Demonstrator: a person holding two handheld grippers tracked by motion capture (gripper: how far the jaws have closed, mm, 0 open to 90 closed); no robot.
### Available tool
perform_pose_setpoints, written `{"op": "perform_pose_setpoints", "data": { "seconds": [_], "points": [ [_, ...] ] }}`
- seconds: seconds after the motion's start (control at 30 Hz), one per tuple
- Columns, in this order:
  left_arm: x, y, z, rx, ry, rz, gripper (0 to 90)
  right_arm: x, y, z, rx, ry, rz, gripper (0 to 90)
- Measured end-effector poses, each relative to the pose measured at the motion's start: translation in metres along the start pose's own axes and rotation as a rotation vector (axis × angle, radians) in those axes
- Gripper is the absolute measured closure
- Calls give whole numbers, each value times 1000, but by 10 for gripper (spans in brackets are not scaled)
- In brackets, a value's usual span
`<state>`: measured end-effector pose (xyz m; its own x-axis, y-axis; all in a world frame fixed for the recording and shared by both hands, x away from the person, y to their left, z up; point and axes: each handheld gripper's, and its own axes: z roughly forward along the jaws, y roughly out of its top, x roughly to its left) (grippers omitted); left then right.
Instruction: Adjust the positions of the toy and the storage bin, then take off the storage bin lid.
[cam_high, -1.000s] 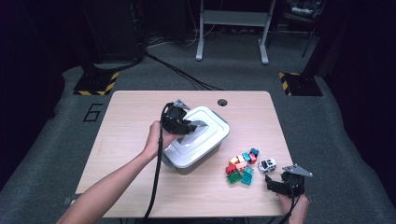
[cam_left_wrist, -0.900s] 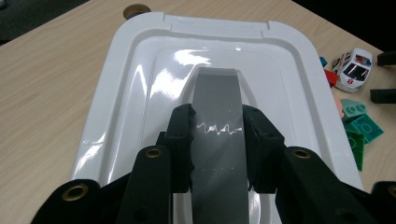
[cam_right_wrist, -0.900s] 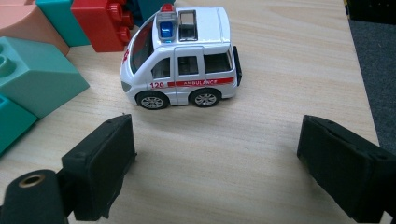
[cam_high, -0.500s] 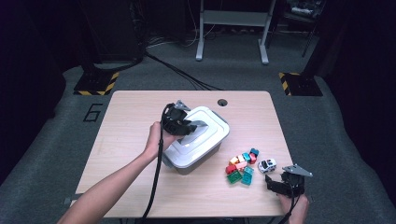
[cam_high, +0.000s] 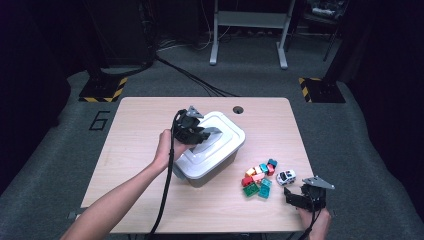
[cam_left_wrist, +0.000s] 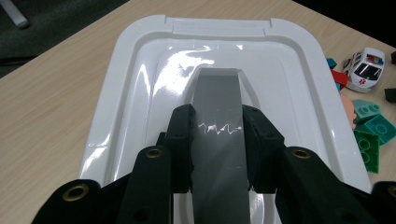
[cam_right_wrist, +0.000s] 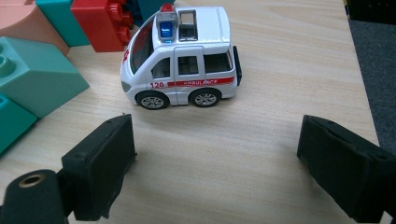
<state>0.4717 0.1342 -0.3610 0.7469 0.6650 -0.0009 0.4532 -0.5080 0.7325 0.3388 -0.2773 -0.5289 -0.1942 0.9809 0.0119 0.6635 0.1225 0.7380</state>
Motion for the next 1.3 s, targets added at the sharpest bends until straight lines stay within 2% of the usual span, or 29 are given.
{"op": "perform_pose_setpoints", "data": {
  "seconds": [0.27, 0.43, 0.7, 0.83, 0.9, 1.13, 1.3],
  "points": [
    [10, 5, -19, -45, 29, -19, 671, 0, 0, 0, 0, 0, 0, 107],
    [22, 6, -37, -74, 62, -33, 671, 0, 0, 0, 1, -1, 0, 107],
    [43, 3, -64, -94, 113, -56, 670, 0, 0, 0, 1, -1, 1, 107],
    [56, -2, -75, -103, 142, -73, 670, 0, 0, 0, 0, 0, 0, 107],
    [63, -5, -79, -111, 156, -95, 670, 0, 0, 0, 0, 0, 0, 107],
    [89, -20, -94, -105, 207, -137, 671, 0, 0, 0, 1, -1, 1, 107],
    [108, -32, -100, -106, 253, -193, 670, 0, 0, 0, 0, -2, 1, 107]
  ]
}}
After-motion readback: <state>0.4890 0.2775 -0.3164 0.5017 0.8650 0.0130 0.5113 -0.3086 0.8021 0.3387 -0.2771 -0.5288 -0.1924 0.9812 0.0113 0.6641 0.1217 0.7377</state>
